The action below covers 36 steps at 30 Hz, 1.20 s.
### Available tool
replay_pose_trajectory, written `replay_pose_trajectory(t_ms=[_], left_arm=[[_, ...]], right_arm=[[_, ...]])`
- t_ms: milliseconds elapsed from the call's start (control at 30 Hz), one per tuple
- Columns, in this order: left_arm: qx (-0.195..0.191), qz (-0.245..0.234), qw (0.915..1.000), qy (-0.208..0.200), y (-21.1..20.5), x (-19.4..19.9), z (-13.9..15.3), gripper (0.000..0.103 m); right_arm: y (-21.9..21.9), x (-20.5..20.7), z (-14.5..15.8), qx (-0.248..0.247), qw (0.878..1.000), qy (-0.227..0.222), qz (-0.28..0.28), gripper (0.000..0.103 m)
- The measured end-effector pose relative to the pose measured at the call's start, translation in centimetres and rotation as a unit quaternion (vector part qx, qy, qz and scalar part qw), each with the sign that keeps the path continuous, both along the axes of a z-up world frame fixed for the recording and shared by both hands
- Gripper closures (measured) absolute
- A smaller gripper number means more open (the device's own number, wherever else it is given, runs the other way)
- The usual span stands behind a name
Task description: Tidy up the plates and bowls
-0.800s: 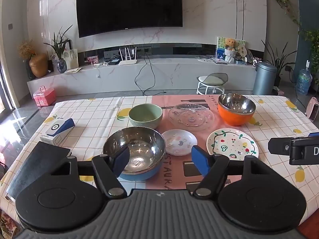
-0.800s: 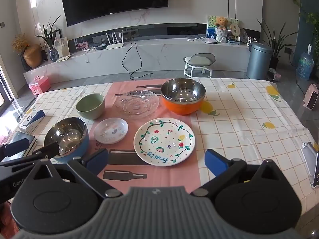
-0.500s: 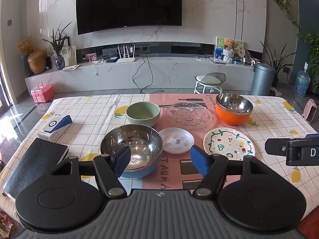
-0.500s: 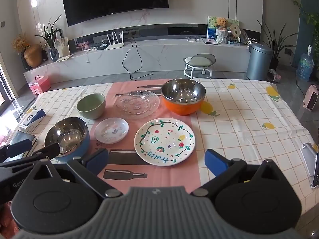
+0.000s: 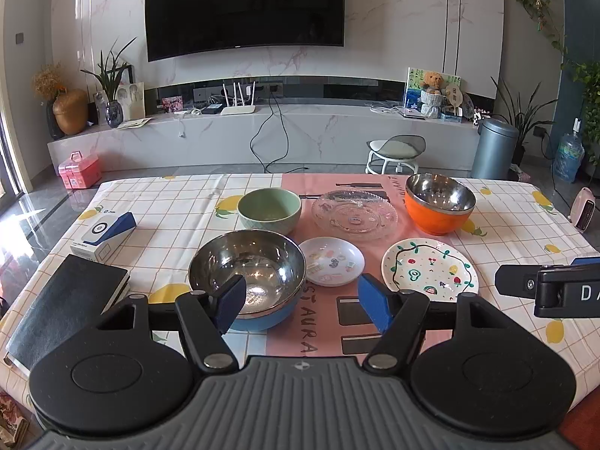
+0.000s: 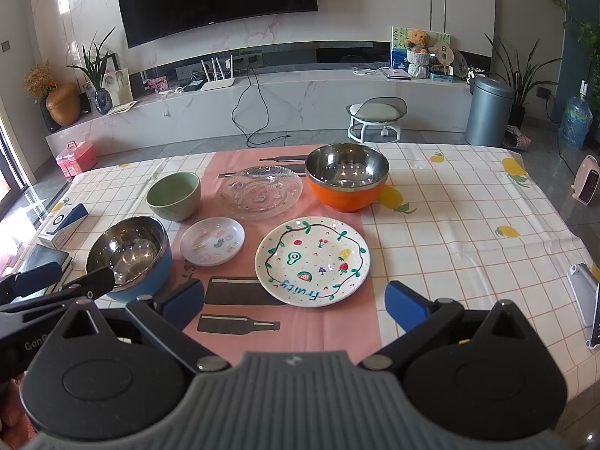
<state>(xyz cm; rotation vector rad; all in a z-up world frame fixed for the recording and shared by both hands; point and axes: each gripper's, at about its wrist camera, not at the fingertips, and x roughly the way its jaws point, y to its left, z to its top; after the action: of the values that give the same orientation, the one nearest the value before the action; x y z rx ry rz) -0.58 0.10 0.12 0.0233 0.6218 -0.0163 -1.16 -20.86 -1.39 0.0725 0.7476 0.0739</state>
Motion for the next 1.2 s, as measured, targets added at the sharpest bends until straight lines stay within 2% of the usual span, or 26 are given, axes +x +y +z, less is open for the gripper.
replay_pose_trajectory(t_ms=[1200], left_arm=[[-0.005, 0.001, 0.9999, 0.011, -0.36, 0.39, -0.31, 0.022]], right_arm=[[0.22, 0.36, -0.25, 0.006, 1.0, 0.015, 0.001, 0.003]])
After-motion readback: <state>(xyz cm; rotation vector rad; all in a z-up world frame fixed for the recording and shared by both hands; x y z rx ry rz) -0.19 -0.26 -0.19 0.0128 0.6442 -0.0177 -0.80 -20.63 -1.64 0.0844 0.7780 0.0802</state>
